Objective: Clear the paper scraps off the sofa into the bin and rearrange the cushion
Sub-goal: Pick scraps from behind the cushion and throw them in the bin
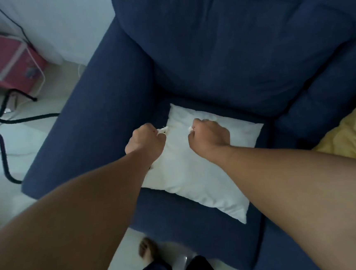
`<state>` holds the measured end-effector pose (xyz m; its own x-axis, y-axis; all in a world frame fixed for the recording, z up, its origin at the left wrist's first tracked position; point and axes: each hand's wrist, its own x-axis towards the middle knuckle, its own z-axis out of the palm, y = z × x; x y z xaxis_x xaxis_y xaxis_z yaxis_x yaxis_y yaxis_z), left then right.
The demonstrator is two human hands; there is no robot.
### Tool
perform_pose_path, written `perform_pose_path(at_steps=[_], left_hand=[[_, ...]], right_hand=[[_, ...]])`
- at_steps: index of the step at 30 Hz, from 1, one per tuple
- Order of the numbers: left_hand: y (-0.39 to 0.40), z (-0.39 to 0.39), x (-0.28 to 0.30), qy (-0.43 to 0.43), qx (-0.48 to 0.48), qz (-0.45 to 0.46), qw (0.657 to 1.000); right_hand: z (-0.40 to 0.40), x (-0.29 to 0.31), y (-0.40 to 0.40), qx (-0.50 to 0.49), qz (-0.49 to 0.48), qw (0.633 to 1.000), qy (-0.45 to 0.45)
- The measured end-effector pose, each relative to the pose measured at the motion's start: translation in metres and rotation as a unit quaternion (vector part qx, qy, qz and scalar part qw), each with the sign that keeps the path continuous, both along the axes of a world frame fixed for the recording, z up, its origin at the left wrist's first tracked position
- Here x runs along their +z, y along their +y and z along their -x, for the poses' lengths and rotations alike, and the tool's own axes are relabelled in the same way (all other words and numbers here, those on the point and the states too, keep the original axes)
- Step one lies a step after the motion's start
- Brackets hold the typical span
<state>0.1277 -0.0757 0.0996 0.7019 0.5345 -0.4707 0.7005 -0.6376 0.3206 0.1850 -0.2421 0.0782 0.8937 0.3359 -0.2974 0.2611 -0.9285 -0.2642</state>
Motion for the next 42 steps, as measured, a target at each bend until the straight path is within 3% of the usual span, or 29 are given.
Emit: perform_pose_path(at_steps=[12,23,32,42], left_hand=[[0.125,0.137,0.03,-0.007,0.174,-0.013,0.985],[0.225,0.292,0.039,-0.008,0.269,-0.026,0.963],[0.287,0.391,-0.028,0.027,0.344,0.016,0.939],[0.327,0.405,-0.1,0.017,0.37,0.067,0.926]], right_hand=[[0.106,0.037,0.154,0.207,-0.001,0.978,-0.031],[0.228,0.066,0.289,0.304,-0.03,0.952,-0.011],[0.32,0.02,0.356,0.343,-0.018,0.938,0.041],[0.346,-0.042,0.385,0.313,0.005,0.947,0.068]])
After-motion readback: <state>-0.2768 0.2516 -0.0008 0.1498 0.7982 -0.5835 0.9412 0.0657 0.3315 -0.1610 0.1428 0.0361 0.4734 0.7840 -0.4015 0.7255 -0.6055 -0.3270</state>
